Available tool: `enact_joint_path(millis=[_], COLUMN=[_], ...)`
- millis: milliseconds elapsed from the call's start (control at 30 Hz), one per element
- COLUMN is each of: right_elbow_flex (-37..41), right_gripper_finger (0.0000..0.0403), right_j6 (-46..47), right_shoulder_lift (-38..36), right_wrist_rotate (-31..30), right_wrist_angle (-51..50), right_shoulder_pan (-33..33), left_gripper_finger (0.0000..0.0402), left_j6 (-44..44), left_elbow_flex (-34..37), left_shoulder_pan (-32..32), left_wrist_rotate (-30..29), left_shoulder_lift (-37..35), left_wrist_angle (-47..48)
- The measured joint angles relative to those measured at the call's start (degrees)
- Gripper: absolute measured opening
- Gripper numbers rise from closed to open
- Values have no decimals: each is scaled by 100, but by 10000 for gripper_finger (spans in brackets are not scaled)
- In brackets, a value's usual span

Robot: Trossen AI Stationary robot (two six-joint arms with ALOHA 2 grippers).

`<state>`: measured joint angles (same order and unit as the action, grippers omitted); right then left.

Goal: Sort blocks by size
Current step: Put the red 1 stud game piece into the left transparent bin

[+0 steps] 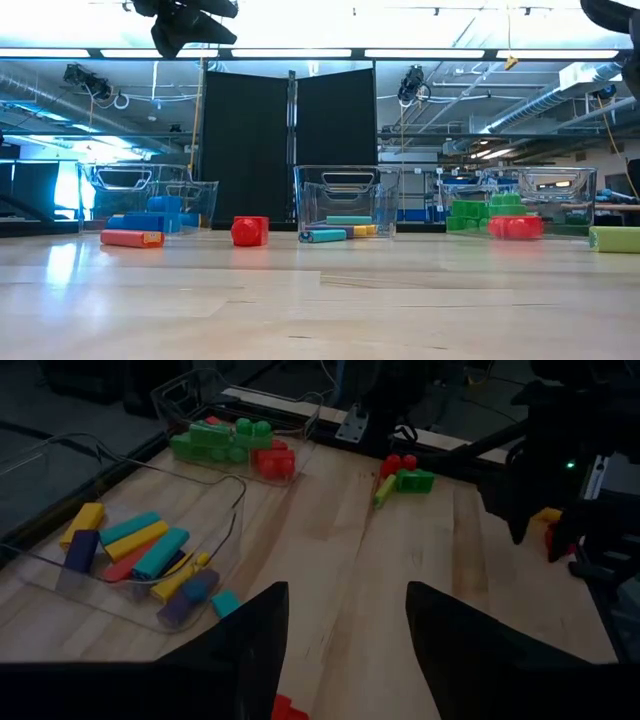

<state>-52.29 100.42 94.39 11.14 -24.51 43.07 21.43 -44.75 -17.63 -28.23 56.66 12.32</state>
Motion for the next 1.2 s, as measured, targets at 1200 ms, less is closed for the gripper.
enact_joint_path(millis=[1200], right_elbow_flex=[-1570], right_gripper_finger=[356], right_j6=[-25], right_shoulder_lift=[24], right_wrist_rotate=[-42], right_wrist_angle=[-2469], right_shoulder_pan=[944], left_gripper_finger=[212], left_j6=[-17], left_elbow_flex=[0], left_shoulder_pan=[0], left_wrist_rotate=[-46], left_shoulder_lift=[0], left_wrist_angle=[3])
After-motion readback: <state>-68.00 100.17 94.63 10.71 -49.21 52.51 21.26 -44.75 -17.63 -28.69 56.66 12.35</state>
